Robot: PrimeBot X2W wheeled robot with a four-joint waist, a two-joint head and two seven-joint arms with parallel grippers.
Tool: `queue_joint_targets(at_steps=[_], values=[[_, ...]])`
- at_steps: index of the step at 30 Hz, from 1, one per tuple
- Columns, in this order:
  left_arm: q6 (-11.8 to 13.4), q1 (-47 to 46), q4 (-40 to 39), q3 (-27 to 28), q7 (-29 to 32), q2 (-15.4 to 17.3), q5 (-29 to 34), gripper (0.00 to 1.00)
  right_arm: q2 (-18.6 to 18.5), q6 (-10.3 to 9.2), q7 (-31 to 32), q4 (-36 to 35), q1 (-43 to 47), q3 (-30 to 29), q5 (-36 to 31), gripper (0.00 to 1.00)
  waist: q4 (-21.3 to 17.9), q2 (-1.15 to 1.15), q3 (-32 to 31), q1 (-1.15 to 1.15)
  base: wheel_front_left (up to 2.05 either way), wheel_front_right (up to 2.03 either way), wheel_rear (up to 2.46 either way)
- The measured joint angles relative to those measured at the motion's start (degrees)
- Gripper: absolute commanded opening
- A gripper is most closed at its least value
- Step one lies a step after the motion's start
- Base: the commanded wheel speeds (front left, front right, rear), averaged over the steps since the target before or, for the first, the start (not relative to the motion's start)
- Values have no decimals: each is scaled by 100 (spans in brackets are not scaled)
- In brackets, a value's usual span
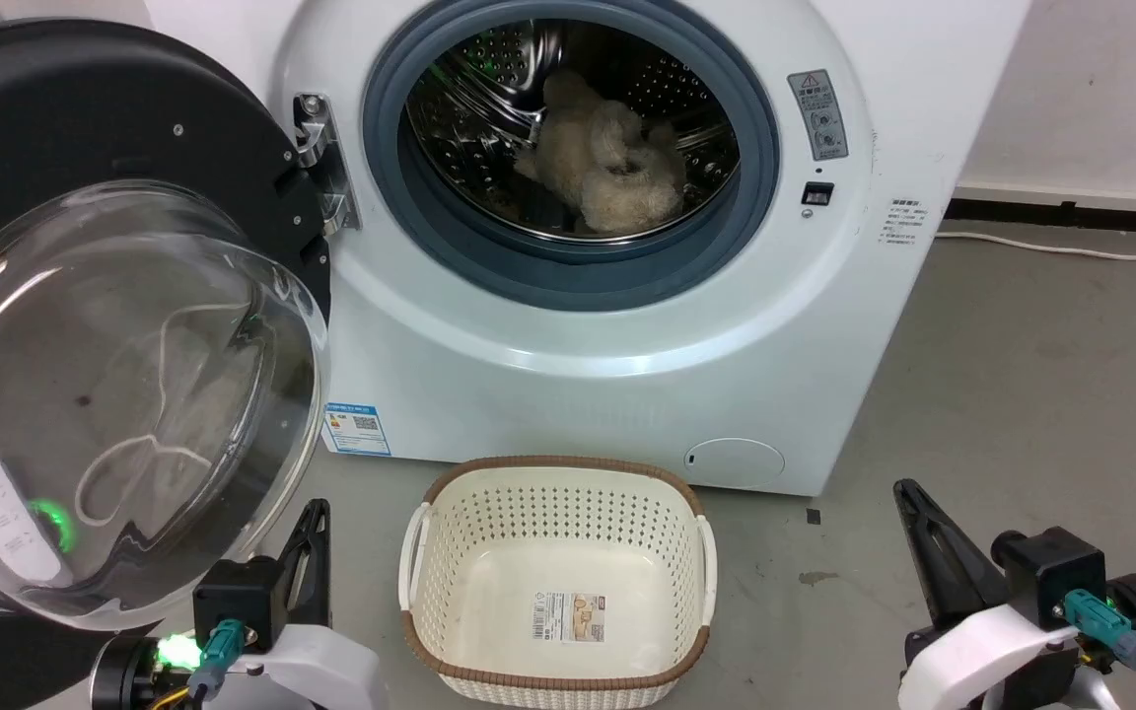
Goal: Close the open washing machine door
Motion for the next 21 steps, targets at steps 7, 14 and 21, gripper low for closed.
queue_joint_targets(at_steps=[7,14,21], values=[[0,0,0,0,0,0,0,0,0,0,0,0,0,-1,0,0,0,0,0,0,0,0,0],[8,2,3,-24,-3,0,0,100,-1,0,-7,5,0,1,9,100,1,0,1,0,0,0,0],[14,2,2,-97,-65,2,8,100,-2,0,-65,15,0,-44,59,100,45,0,-7,0,0,0,0]])
